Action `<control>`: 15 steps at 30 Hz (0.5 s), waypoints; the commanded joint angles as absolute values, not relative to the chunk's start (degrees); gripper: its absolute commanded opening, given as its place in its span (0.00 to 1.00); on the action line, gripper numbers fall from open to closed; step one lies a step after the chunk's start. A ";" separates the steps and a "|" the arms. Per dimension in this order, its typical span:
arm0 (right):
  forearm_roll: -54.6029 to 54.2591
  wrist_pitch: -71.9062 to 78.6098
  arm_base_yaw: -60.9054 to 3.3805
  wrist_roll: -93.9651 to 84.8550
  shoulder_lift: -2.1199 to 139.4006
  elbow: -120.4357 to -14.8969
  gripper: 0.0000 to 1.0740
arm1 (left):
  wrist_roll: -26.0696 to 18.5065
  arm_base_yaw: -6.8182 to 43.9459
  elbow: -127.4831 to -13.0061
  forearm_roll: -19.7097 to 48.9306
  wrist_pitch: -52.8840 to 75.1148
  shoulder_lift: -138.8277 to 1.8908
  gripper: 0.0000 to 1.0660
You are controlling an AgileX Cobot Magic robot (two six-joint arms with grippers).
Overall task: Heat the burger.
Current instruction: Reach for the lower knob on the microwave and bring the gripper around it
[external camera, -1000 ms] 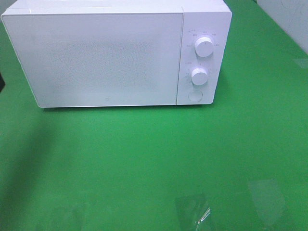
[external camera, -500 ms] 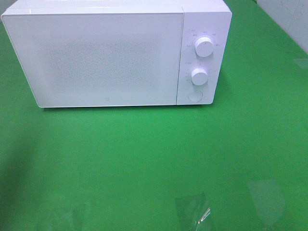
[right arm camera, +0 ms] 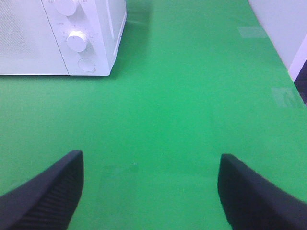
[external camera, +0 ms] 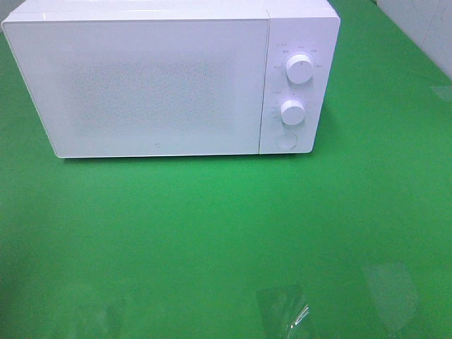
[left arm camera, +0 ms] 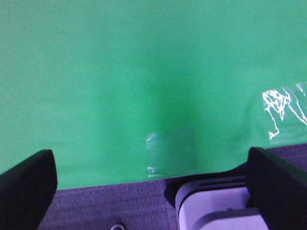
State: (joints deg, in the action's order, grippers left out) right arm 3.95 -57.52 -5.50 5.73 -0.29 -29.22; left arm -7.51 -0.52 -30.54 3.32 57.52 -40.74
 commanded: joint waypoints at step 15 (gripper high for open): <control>3.78 -57.52 -5.33 6.02 -1.60 -29.16 0.71 | -7.56 -0.69 -29.97 3.15 57.30 -14.73 0.94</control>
